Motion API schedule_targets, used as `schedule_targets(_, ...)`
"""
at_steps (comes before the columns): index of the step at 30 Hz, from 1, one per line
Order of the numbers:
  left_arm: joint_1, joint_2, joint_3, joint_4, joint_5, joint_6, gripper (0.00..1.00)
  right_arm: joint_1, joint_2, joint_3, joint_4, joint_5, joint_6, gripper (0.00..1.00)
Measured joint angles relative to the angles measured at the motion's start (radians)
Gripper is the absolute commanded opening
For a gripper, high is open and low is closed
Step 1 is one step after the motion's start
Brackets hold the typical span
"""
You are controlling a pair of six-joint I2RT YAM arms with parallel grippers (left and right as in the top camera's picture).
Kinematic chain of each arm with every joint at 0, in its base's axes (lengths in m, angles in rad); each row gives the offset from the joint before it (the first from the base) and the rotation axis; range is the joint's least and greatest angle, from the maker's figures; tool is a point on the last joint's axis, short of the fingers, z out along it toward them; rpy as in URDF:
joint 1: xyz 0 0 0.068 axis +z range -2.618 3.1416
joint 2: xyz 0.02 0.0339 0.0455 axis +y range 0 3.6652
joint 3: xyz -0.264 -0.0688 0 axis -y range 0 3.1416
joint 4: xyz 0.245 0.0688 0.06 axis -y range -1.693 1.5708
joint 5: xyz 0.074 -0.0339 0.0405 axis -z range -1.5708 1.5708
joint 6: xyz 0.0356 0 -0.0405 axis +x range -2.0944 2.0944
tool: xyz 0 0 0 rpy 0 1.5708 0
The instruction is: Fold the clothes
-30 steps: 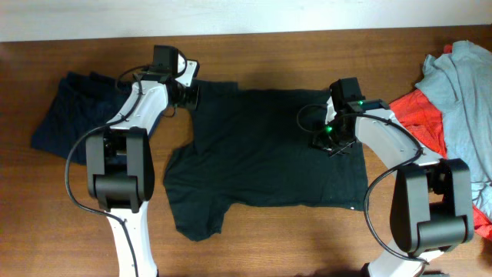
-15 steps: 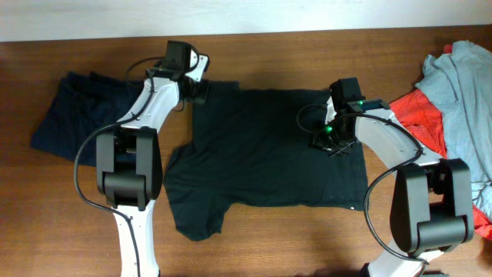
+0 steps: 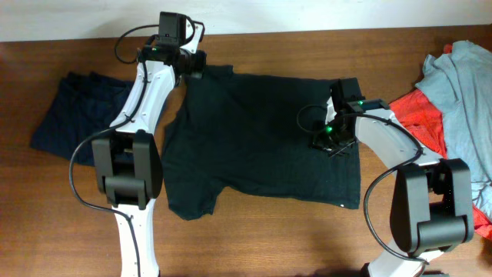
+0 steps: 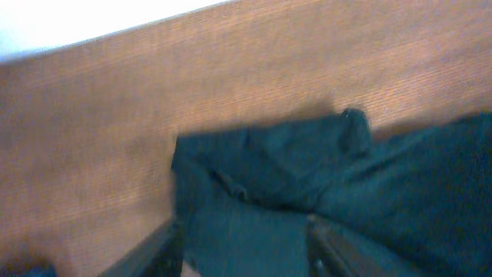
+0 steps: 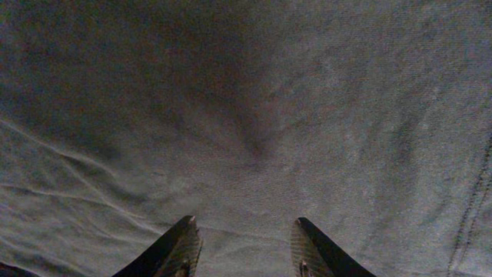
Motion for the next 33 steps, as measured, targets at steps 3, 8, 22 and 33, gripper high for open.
schedule_targets(3, 0.000, 0.001, 0.000, -0.065, -0.056, 0.002, 0.59, 0.000, 0.000, 0.000, -0.006, 0.000, 0.000, 0.44)
schedule_targets(8, 0.003, 0.002, 0.000, -0.205, -0.159, 0.001, 0.59, 0.000, 0.000, 0.000, -0.021, 0.000, 0.000, 0.44)
schedule_targets(22, 0.062, 0.077, -0.074, -0.309, -0.164, -0.100, 0.32, 0.000, 0.000, -0.002, -0.043, 0.000, 0.000, 0.44)
schedule_targets(33, 0.067, 0.082, -0.068, -0.333, -0.115, -0.108, 0.33, 0.000, 0.000, -0.002, -0.054, 0.000, 0.000, 0.44)
